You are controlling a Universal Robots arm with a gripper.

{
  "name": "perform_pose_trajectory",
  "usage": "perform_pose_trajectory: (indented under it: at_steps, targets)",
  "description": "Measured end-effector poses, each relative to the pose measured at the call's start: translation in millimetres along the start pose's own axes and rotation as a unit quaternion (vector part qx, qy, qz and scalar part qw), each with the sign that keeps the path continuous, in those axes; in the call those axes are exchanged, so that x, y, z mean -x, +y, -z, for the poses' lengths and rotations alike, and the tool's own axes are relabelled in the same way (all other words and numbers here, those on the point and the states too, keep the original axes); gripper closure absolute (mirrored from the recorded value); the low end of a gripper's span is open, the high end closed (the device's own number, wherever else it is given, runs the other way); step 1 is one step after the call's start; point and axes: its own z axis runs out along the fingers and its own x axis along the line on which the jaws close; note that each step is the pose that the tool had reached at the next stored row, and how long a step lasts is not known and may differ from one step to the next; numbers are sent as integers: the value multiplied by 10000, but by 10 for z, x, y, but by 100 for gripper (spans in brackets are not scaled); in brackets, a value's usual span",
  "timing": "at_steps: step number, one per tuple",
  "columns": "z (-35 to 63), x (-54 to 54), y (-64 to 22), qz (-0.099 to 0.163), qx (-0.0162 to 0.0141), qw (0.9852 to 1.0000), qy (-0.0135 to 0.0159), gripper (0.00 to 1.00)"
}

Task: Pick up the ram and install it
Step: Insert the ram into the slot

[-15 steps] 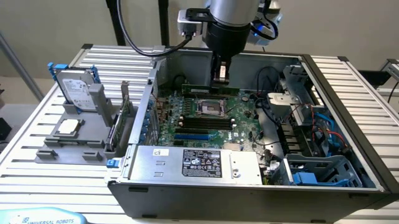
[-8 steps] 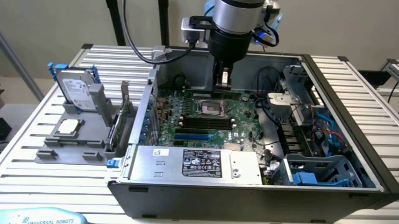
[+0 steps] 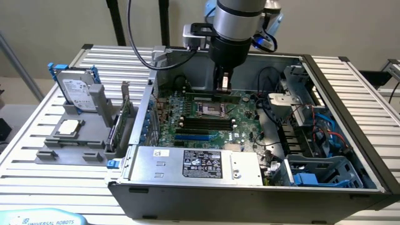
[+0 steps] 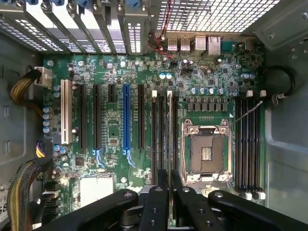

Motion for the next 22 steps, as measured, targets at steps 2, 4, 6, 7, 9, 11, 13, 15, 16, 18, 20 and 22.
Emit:
perform_pose_trajectory:
  at_steps: [2, 4, 6, 7, 9, 11, 13, 15, 16, 18, 20, 22]
  targets:
    - [-32, 42, 0, -2, -1, 10000, 23, 87]
    - [-59, 81, 0, -3, -2, 10000, 58, 87]
    - [-83, 107, 0, -6, -4, 9999, 112, 87]
    - [-95, 111, -1, -7, -5, 9999, 135, 87]
    - [-127, 109, -3, -7, -5, 9999, 156, 87]
    - [-163, 106, -4, -8, -6, 9999, 159, 87]
    - [-200, 103, -6, -8, -6, 9999, 162, 87]
    - [-234, 100, -7, -8, -6, 9999, 170, 87]
    - [-252, 99, -8, -8, -6, 9998, 174, 87]
    - [-284, 96, -9, -9, -7, 9998, 182, 87]
    - [-317, 93, -10, -9, -7, 9998, 191, 87]
    - [-347, 89, -12, -8, -7, 9998, 201, 87]
